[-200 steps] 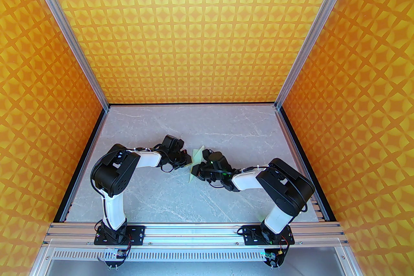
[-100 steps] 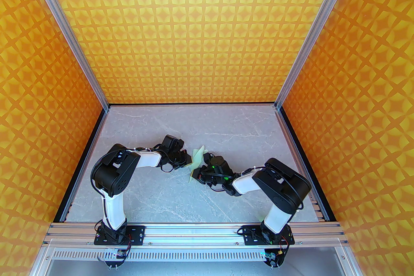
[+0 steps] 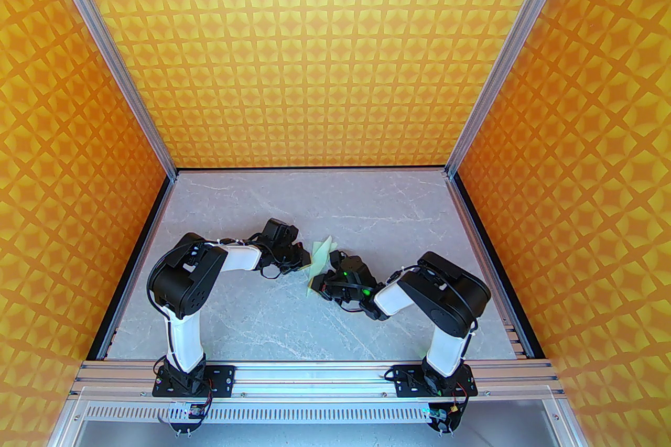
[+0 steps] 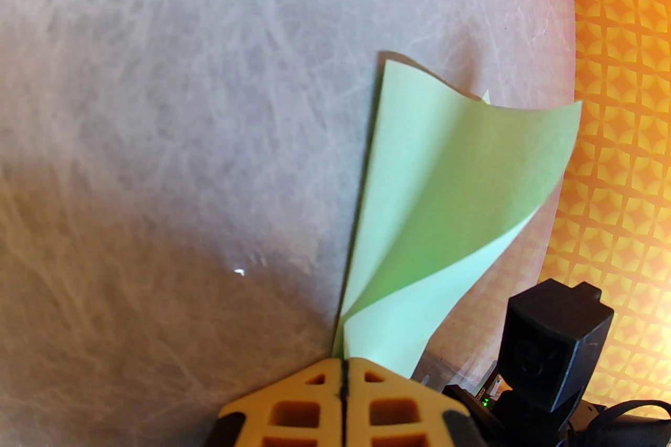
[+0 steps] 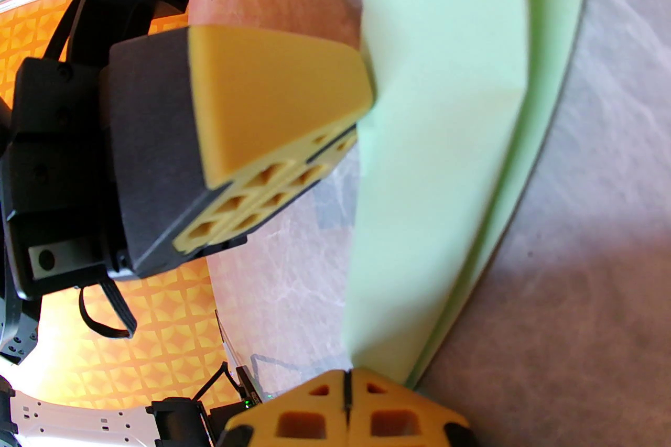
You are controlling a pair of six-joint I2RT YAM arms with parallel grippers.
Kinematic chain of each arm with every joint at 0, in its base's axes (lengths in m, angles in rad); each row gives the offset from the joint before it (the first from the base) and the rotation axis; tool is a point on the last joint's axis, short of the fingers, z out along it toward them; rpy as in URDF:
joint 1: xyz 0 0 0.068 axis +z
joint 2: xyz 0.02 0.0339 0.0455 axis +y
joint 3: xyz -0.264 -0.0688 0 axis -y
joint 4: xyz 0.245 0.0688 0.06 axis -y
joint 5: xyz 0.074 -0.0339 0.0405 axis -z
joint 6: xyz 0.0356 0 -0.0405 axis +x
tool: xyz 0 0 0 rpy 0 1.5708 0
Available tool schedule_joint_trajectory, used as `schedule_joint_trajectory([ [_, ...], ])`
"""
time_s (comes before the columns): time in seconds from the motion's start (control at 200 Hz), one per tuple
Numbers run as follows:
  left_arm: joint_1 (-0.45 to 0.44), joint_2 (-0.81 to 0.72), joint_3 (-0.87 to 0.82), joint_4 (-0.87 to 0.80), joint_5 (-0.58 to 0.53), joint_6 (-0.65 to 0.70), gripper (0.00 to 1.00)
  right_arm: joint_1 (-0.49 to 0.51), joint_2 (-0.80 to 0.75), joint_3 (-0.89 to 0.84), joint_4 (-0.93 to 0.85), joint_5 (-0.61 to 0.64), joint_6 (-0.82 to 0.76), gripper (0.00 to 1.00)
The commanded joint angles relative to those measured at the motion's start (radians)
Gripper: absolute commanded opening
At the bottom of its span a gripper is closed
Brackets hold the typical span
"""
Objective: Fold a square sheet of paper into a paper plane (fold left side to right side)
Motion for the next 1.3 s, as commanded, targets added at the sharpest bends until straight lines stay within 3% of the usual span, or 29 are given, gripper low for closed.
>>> schedule_joint_trajectory([
  [0.0, -0.015, 0.056, -0.001, 0.009, -0.02, 0.003, 0.08, 0.009, 0.023, 0.0, 0.038, -0.005, 0.021, 0.04],
  [0.585, -0.015, 0.061, 0.005, 0.007, -0.02, 0.004, 0.08, 0.009, 0.017, 0.027, -0.114, 0.034, -0.006, 0.04],
  [0.945, -0.015, 0.059, -0.002, 0.006, -0.019, 0.006, 0.1, 0.01, 0.014, 0.036, -0.124, 0.05, -0.002, 0.06],
  [1.065, -0.014, 0.046, -0.005, 0.002, -0.02, 0.007, 0.07, 0.01, 0.001, 0.027, -0.119, 0.044, -0.01, 0.06],
  [1.195, -0.014, 0.03, -0.01, 0.011, -0.033, -0.011, 0.07, 0.008, -0.05, 0.018, -0.149, 0.035, -0.041, 0.14],
  [1.295, -0.015, 0.017, -0.019, 0.022, -0.044, -0.024, 0.07, 0.001, -0.125, 0.026, -0.269, 0.057, -0.098, 0.18],
])
